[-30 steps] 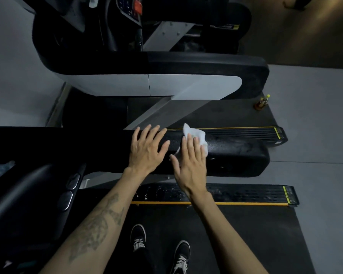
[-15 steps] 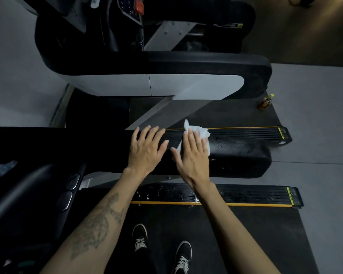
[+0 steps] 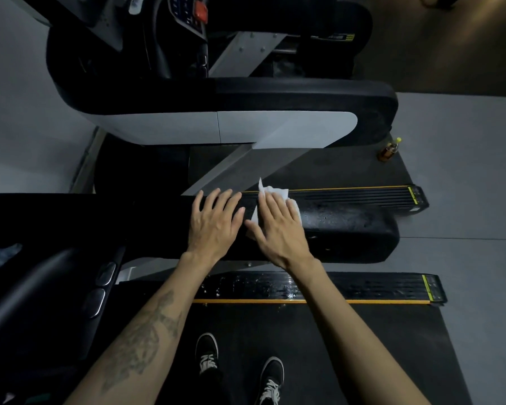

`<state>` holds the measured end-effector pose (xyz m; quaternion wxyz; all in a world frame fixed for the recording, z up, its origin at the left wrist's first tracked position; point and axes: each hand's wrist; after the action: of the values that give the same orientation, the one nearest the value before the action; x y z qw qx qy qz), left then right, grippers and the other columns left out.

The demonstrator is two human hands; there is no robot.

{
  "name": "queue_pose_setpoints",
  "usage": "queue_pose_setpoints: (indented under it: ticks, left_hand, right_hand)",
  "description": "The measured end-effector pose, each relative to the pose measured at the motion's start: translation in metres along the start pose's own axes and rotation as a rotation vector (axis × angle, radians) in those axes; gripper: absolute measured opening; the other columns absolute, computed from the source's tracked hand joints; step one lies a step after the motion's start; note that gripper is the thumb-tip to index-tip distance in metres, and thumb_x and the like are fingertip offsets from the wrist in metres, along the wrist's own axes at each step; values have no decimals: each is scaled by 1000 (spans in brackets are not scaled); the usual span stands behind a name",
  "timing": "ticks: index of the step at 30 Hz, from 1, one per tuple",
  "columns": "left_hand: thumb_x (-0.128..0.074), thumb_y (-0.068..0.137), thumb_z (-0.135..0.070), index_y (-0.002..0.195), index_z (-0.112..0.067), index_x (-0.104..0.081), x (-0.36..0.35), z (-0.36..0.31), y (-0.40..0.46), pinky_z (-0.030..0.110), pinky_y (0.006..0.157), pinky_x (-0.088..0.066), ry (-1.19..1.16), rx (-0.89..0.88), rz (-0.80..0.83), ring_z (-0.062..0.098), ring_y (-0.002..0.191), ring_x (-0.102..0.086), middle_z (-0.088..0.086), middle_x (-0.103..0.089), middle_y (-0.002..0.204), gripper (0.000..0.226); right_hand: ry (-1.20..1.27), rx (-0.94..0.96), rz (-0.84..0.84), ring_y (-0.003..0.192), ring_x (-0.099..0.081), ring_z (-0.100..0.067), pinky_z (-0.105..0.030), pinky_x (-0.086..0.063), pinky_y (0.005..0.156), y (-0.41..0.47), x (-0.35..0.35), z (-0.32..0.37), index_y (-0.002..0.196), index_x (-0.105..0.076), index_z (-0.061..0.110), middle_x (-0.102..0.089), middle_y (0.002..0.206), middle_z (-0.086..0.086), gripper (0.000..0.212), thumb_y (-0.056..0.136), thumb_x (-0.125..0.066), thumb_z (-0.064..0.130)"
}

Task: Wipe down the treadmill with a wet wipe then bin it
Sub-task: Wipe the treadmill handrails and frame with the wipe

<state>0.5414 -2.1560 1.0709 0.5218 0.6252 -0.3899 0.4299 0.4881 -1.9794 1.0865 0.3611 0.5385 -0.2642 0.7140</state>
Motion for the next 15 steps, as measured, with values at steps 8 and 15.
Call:
queue_pose_setpoints:
  ticks: [8,15]
  left_hand:
    - [-31,111,-40,143,-17,-58,2,0,0,54,120,-28,-25,3,-4,27,137,-51,3,-61,143,48]
    - [-31,110,-40,143,-17,-58,2,1,1,54,119,-28,-21,1,5,27,136,-51,4,-61,142,49]
  right_hand:
    - [-48,-41,-29,157,-19,-26,-46,-10,128,-10,3,-31,161,-26,9,-29,166,-11,72,105,-8,50]
    - [-20,2,42,144,-38,-25,-45,-16,124,23,9,-7,156,-37,10,-47,155,-8,67,106,-15,49]
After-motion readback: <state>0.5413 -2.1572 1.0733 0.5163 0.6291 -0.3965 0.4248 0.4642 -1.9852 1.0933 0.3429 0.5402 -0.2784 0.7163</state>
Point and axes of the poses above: each hand's wrist, its own y-axis towards the middle knuckle, its own x-axis out of the back of the hand, z = x × y
